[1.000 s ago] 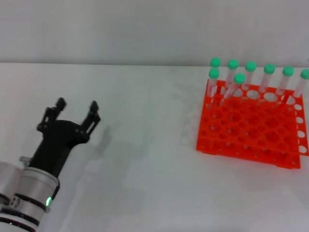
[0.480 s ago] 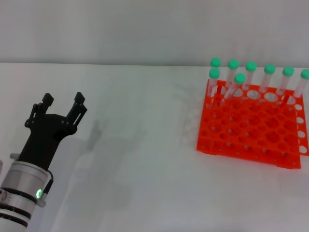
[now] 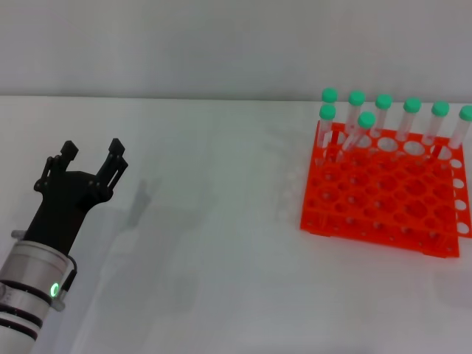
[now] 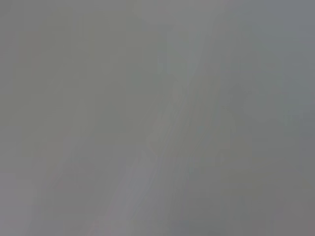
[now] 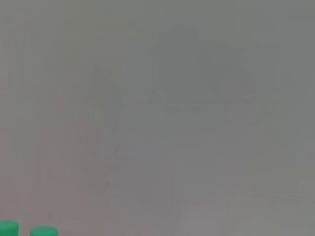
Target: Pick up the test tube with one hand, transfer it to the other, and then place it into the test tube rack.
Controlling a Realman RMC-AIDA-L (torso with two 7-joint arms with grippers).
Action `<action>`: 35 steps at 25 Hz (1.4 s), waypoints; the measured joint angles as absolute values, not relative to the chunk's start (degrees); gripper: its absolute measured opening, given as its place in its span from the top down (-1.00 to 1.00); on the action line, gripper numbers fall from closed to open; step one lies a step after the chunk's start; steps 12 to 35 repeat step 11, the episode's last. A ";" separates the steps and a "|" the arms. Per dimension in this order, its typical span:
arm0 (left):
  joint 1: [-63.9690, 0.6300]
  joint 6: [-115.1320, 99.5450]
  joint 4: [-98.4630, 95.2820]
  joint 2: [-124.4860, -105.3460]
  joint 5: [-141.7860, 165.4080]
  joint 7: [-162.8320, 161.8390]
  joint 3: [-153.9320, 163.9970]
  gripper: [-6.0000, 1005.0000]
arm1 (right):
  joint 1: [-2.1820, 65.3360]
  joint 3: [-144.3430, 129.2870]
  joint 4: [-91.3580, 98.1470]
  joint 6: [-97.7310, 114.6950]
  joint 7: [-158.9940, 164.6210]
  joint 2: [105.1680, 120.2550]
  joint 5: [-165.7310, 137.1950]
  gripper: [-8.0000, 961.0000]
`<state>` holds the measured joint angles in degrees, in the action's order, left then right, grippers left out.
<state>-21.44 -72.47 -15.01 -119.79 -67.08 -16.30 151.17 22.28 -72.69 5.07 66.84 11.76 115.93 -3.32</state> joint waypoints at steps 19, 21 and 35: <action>-25.25 -70.47 -13.85 -119.77 -67.19 -16.30 151.02 -0.69 | 22.00 -72.33 4.78 67.22 11.86 115.93 -3.25 -0.76; -25.25 -70.47 -13.85 -119.77 -67.19 -16.30 151.02 -0.69 | 22.00 -72.33 4.78 67.22 11.86 115.93 -3.25 -0.76; -25.25 -70.47 -13.85 -119.77 -67.19 -16.30 151.02 -0.69 | 22.00 -72.33 4.78 67.22 11.86 115.93 -3.25 -0.76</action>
